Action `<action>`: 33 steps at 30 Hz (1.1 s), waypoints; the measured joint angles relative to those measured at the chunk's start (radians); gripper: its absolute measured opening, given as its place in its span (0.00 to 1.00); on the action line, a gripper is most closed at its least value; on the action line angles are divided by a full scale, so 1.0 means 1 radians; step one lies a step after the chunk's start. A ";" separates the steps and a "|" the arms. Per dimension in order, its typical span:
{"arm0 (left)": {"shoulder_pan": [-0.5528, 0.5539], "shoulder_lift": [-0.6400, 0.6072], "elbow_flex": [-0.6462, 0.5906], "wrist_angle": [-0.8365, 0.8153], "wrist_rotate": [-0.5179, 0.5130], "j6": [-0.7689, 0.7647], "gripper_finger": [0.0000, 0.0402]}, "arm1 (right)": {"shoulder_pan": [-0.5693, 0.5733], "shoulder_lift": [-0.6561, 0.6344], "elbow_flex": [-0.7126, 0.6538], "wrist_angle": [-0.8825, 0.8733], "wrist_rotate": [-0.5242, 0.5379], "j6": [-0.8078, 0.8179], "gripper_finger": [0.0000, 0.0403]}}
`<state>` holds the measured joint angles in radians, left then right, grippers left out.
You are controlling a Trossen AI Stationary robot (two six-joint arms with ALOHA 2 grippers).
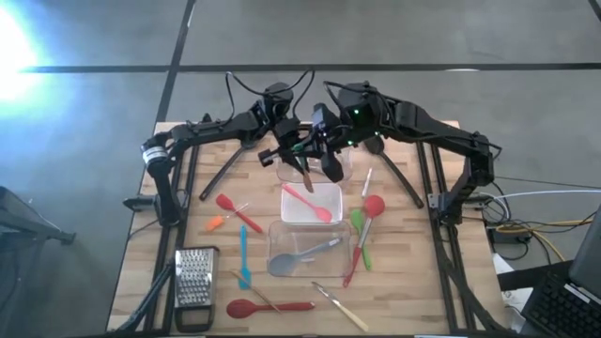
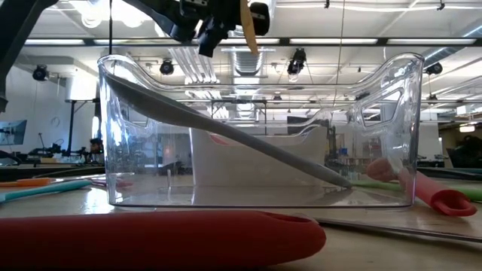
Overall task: Pick & Place Kitchen Items
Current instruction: Put the green knife into the top transparent bin
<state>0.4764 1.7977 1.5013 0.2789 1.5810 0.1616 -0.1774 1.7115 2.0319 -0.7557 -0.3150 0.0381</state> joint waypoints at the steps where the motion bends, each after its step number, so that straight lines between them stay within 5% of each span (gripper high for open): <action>1: 0.000 0.000 0.000 0.001 -0.001 -0.002 0.09 | 0.001 0.003 0.008 -0.006 0.000 -0.001 0.04; 6: 0.001 -0.001 0.003 0.001 -0.008 -0.044 0.12 | 0.000 -0.008 0.014 -0.022 0.002 0.003 0.03; 13: 0.019 -0.009 0.003 -0.002 -0.119 -0.222 0.38 | 0.001 -0.085 0.014 -0.071 0.016 0.014 0.03; 20: 0.099 -0.077 -0.006 -0.078 -0.171 -0.241 0.50 | 0.000 -0.133 0.006 -0.254 0.200 -0.017 0.03; 29: 0.131 -0.330 -0.139 -0.487 -0.685 0.113 0.45 | -0.081 -0.120 -0.074 -0.279 0.236 -0.064 0.03; 33: 0.125 -0.463 -0.193 -0.515 -0.738 0.124 0.44 | -0.148 -0.081 -0.127 -0.244 0.184 -0.075 0.03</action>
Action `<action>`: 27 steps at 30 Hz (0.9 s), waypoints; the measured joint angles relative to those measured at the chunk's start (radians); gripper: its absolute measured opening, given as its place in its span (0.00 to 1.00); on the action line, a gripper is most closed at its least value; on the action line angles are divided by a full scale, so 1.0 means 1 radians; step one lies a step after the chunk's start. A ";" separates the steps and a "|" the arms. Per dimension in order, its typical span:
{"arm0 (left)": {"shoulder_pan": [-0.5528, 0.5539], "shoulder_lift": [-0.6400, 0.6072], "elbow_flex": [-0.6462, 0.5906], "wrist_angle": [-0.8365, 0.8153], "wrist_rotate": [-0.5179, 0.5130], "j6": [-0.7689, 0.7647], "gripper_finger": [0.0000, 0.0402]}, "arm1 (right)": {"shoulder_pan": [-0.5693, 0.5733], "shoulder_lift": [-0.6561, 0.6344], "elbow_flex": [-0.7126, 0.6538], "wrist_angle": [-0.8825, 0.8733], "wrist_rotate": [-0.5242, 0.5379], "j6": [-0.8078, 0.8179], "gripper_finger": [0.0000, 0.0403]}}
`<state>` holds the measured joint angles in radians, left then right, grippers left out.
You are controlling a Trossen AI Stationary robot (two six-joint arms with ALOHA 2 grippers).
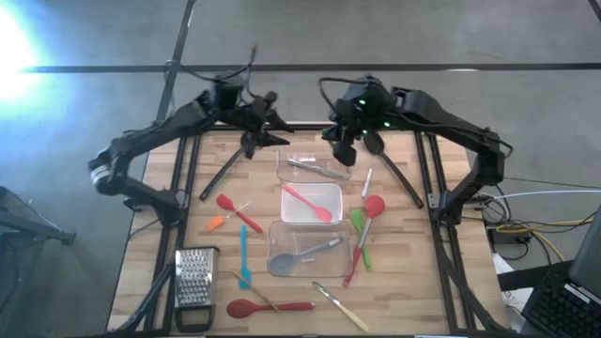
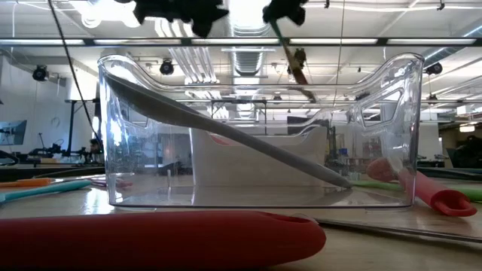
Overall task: Pick & Place Kitchen Items
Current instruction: Put the green knife into the top transparent bin
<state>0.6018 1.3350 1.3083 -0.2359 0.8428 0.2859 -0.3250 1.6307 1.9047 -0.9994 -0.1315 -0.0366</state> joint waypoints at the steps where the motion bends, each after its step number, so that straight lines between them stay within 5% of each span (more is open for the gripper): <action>1: 0.000 -0.034 -0.010 0.000 -0.004 -0.002 0.44 | -0.014 0.013 -0.009 0.016 -0.018 -0.006 0.03; 12: 0.000 -0.296 -0.088 -0.012 -0.126 -0.019 0.44 | -0.118 0.210 0.030 0.075 -0.084 -0.054 0.03; 27: 0.001 -0.359 -0.088 -0.061 -0.281 0.037 0.44 | -0.138 0.515 0.239 -0.062 -0.093 -0.079 0.03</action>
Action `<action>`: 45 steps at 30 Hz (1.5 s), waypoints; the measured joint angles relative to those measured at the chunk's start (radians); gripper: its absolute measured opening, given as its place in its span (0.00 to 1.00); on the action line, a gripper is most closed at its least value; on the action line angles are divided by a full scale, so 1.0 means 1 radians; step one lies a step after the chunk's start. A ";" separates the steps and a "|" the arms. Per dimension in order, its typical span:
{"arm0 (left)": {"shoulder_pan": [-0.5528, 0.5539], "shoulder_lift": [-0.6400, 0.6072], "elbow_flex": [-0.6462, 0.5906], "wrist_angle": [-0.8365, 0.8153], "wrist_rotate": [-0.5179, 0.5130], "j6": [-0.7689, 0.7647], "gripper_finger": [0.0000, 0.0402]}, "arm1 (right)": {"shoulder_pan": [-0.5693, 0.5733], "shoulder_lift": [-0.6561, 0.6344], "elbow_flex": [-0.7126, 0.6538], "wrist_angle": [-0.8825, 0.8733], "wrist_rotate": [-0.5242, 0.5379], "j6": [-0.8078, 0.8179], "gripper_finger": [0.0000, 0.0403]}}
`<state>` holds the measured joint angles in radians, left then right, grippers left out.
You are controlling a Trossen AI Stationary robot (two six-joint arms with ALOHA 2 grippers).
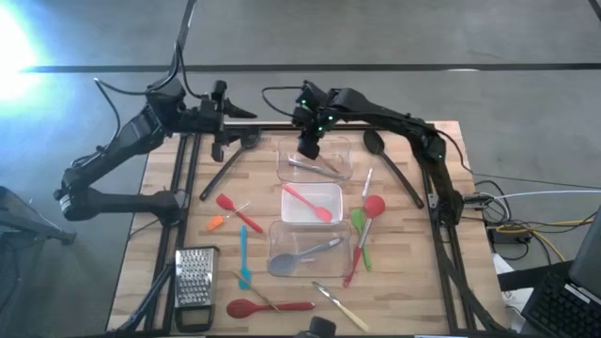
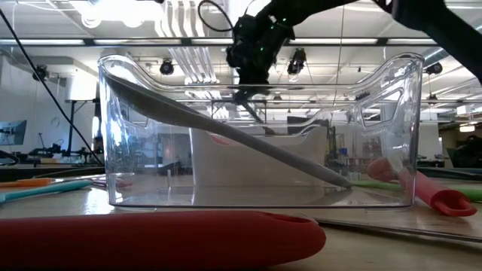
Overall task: Pick & Place Kitchen Items
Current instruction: Put the green knife into the top transparent bin
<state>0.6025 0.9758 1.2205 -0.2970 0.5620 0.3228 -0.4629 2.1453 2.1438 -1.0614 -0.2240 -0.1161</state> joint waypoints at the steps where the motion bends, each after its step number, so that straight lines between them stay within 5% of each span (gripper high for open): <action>1: 0.000 0.000 0.000 0.000 -0.009 0.006 0.44 | 0.000 0.015 0.016 -0.007 -0.012 0.000 0.03; 26: 0.000 0.001 0.000 0.001 -0.014 0.023 0.44 | -0.012 0.226 0.094 -0.033 -0.085 -0.004 0.03; 45: 0.000 0.001 0.000 0.006 -0.014 0.022 0.44 | -0.011 0.242 0.047 0.025 -0.091 -0.019 0.03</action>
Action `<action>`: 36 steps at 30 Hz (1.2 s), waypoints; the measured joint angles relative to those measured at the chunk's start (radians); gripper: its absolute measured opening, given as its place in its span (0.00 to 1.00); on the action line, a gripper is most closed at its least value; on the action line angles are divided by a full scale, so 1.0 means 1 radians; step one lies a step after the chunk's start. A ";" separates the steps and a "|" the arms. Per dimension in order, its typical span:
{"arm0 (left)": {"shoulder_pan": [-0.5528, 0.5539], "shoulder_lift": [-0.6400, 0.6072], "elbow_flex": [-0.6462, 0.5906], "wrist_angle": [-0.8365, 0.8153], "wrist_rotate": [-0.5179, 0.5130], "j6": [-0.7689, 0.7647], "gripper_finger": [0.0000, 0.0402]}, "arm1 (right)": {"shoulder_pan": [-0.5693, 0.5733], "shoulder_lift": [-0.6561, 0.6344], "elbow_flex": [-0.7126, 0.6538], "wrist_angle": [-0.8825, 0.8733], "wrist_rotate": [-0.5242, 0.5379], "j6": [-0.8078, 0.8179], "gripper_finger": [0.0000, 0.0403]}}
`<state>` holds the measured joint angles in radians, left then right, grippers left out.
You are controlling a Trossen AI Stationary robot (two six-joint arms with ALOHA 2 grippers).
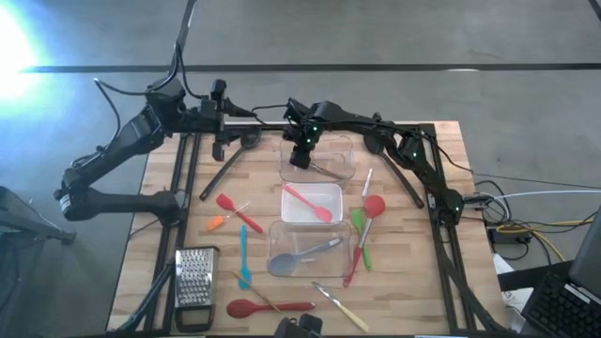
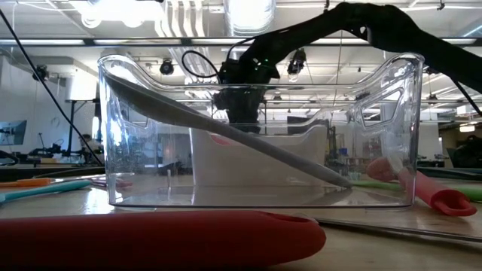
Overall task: Pick & Place Kitchen Items
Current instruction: Put the green knife into the top transparent bin
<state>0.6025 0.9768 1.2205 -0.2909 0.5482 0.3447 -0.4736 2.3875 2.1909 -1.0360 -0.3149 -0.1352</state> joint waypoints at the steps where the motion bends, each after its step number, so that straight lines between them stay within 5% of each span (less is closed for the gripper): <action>1: 0.000 0.000 0.000 0.000 0.000 0.000 0.44 | 0.000 0.000 -0.003 0.001 0.000 0.000 0.03; 36: 0.000 0.000 0.000 0.007 0.000 -0.003 0.44 | 0.000 0.001 -0.108 0.131 0.001 0.004 0.03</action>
<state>0.6025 0.9768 1.2209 -0.2836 0.5484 0.3412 -0.4740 2.3886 2.0830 -0.9053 -0.3138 -0.1310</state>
